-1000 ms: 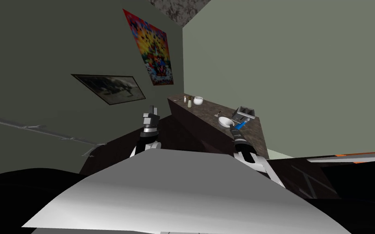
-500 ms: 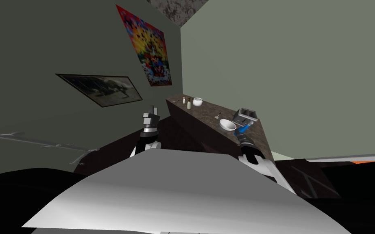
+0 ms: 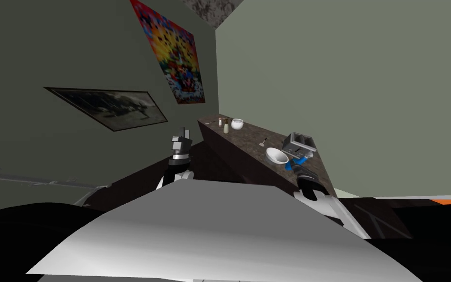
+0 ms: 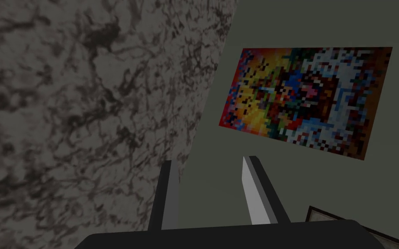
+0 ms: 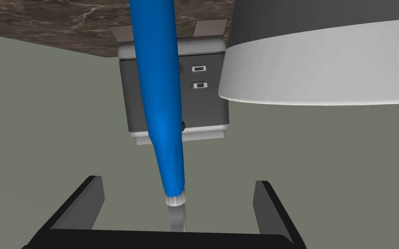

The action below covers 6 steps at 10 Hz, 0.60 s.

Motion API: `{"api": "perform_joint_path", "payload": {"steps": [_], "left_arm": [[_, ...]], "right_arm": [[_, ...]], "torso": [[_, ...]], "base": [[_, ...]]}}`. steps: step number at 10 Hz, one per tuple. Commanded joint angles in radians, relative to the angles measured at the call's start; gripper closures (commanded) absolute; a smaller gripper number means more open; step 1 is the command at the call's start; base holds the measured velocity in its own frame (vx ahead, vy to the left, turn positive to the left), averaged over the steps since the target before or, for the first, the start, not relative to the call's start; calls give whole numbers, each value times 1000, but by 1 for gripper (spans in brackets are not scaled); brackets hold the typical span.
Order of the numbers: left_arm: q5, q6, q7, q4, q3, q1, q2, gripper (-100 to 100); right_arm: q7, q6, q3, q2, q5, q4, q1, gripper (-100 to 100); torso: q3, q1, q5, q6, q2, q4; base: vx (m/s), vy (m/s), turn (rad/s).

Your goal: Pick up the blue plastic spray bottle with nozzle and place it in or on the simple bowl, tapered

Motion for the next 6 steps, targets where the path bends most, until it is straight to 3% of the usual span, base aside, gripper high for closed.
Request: {"api": "perform_joint_path", "payload": {"steps": [1,4,5,6], "left_arm": [[0,0,0,0,0,0,0,0],[0,0,0,0,0,0,0,0],[0,0,0,0,0,0,0,0],[0,0,0,0,0,0,0,0]], "right_arm": [[40,11,-16,-9,19,28,10,-100],[51,20,-18,-8,22,27,21,-100],[53,17,-19,-8,23,30,21,0],[52,39,-31,-18,21,62,-14,-100]], "torso": [[0,0,0,0,0,0],[1,-1,0,0,3,0],[3,1,0,0,6,1],[5,2,0,0,8,2]], "base": [[168,-48,-6],[87,-34,3],[8,-3,1],[-48,-9,162]]}}
